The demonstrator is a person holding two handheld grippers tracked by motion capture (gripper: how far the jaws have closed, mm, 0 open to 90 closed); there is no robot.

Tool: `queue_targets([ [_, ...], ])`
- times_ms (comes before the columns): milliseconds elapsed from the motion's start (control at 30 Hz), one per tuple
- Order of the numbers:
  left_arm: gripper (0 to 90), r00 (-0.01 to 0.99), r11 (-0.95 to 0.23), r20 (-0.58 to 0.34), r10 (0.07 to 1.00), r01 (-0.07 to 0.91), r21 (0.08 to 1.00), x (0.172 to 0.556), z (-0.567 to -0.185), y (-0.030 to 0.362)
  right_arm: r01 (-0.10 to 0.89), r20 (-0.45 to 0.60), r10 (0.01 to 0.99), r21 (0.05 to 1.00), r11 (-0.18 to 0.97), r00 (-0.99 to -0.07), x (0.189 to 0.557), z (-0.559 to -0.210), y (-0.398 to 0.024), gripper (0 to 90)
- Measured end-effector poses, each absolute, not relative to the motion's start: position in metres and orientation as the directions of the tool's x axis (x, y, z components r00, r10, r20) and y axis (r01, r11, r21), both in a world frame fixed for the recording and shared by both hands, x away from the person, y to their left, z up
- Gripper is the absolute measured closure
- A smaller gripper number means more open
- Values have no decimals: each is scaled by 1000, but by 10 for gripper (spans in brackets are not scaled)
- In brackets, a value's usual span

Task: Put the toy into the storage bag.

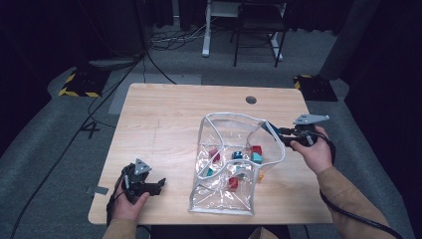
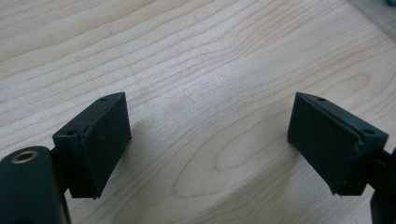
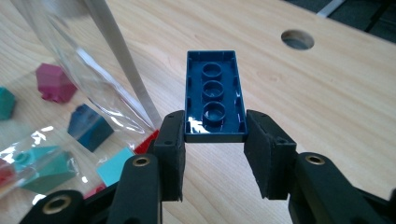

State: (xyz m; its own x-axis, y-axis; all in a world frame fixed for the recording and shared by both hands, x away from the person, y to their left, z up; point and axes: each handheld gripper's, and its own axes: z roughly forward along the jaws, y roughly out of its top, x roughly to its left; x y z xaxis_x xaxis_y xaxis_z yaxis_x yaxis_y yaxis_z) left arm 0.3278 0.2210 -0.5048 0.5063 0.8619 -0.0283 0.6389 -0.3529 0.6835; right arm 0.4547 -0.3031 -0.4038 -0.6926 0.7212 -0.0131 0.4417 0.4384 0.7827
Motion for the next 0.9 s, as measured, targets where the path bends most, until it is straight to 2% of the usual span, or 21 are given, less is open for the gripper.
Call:
queue_targets([
  [300,136,506,-353,-28,862,639,684,328,-505,221,404,-20,721,817,411,-693,445,-371,-307,597],
  [900,136,506,-353,-28,862,639,684,328,-505,221,317,-36,708,877,361,-705,427,-327,-306,597],
])
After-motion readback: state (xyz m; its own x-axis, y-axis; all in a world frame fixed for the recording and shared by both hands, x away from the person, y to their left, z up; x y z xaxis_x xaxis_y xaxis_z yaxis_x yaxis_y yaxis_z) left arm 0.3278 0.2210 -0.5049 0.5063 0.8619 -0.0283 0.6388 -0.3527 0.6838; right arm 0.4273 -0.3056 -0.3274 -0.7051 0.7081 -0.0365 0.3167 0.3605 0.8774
